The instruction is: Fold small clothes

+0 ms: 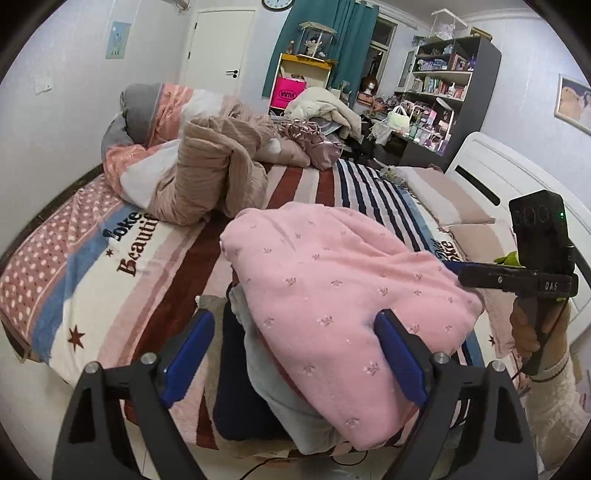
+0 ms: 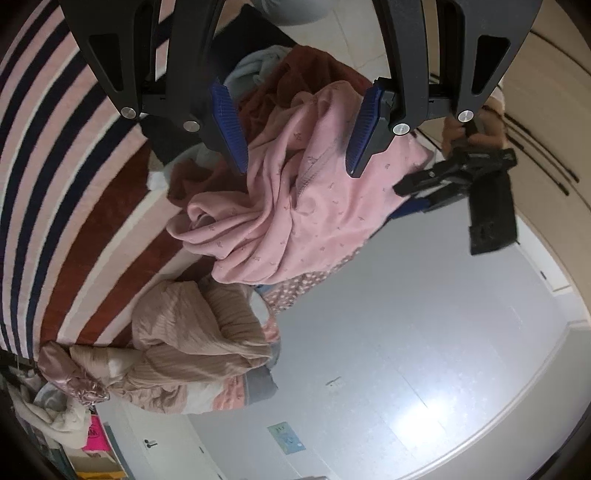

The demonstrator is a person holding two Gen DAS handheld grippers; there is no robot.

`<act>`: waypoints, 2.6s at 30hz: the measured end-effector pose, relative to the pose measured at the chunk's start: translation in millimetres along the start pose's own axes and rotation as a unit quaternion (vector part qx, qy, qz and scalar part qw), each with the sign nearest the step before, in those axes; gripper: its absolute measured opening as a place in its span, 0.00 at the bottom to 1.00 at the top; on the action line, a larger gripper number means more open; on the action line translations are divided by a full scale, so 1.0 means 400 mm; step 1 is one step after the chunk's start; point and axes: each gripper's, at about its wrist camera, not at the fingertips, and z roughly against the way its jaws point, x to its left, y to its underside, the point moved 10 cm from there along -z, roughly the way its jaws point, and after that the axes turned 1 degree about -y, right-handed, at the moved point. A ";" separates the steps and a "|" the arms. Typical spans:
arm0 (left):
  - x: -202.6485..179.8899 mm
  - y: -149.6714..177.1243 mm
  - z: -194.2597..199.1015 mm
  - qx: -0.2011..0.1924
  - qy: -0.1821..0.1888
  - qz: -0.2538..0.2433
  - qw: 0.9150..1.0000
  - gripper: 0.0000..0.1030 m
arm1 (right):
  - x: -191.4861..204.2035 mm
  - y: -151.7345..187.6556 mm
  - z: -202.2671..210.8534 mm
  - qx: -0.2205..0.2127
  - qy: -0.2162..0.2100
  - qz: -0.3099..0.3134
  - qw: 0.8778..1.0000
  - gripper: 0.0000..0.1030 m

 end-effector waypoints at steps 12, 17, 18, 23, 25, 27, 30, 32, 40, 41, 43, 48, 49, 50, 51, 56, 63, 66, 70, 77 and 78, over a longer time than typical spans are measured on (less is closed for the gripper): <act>-0.041 -0.035 0.051 -0.040 -0.007 0.004 0.999 0.84 | -0.022 0.001 0.063 -0.022 0.011 0.001 1.000 0.51; -0.102 -0.028 0.117 -0.098 -0.101 -0.023 0.990 0.84 | -0.054 0.065 0.165 -0.058 0.059 0.024 0.996 0.53; -0.137 -0.016 0.130 -0.114 -0.104 -0.022 0.988 0.84 | -0.065 0.090 0.191 -0.065 0.075 0.031 0.995 0.54; -0.315 0.064 0.137 -0.162 -0.097 -0.039 0.981 0.85 | -0.137 0.258 0.332 -0.084 0.164 0.049 0.982 0.58; -0.408 0.107 0.138 -0.193 -0.112 -0.061 0.973 0.87 | -0.167 0.343 0.403 -0.094 0.204 0.052 0.973 0.61; -0.490 0.142 0.136 -0.221 -0.111 -0.074 0.966 0.92 | -0.188 0.415 0.461 -0.102 0.241 0.056 0.964 0.62; -0.613 0.200 0.119 -0.256 -0.104 -0.086 0.957 0.98 | -0.216 0.515 0.557 -0.123 0.304 0.062 0.943 0.63; -0.697 0.238 0.101 -0.275 -0.102 -0.097 0.951 0.98 | -0.225 0.577 0.631 -0.149 0.343 0.063 0.925 0.71; -0.854 0.295 0.029 -0.274 -0.061 -0.092 0.955 0.99 | -0.195 0.680 0.851 -0.252 0.462 0.092 0.845 1.00; -0.865 0.300 0.024 -0.273 -0.061 -0.094 0.955 0.99 | -0.188 0.682 0.867 -0.259 0.467 0.094 0.840 1.00; -0.883 0.306 0.019 -0.273 -0.062 -0.096 0.955 0.99 | -0.180 0.689 0.896 -0.275 0.467 0.087 0.836 1.00; -0.896 0.310 0.013 -0.270 -0.059 -0.097 0.956 0.99 | -0.181 0.684 0.926 -0.296 0.448 0.064 0.841 1.00; -0.898 0.313 0.012 -0.269 -0.060 -0.097 0.956 0.99 | -0.182 0.684 0.929 -0.297 0.448 0.063 0.841 1.00; -0.895 0.317 0.012 -0.268 -0.059 -0.097 0.957 0.99 | -0.182 0.685 0.929 -0.297 0.449 0.063 0.841 1.00; -0.895 0.317 0.010 -0.267 -0.057 -0.098 0.957 0.99 | -0.179 0.688 0.928 -0.297 0.449 0.062 0.840 1.00; -0.892 0.323 0.008 -0.267 -0.061 -0.096 0.957 0.99 | -0.178 0.696 0.928 -0.303 0.441 0.052 0.843 1.00; -0.884 0.330 0.005 -0.268 -0.065 -0.095 0.957 0.99 | -0.174 0.697 0.923 -0.302 0.440 0.051 0.844 1.00; -0.873 0.328 0.007 -0.269 -0.067 -0.094 0.956 0.99 | -0.166 0.695 0.916 -0.300 0.439 0.053 0.845 1.00; -0.873 0.328 0.005 -0.269 -0.067 -0.094 0.956 0.99 | -0.156 0.694 0.909 -0.298 0.440 0.056 0.846 1.00; -0.876 0.329 0.003 -0.269 -0.063 -0.095 0.956 0.99 | -0.161 0.691 0.920 -0.303 0.442 0.053 0.843 1.00; -0.878 0.329 0.003 -0.270 -0.062 -0.096 0.956 0.99 | -0.162 0.692 0.921 -0.304 0.442 0.051 0.843 1.00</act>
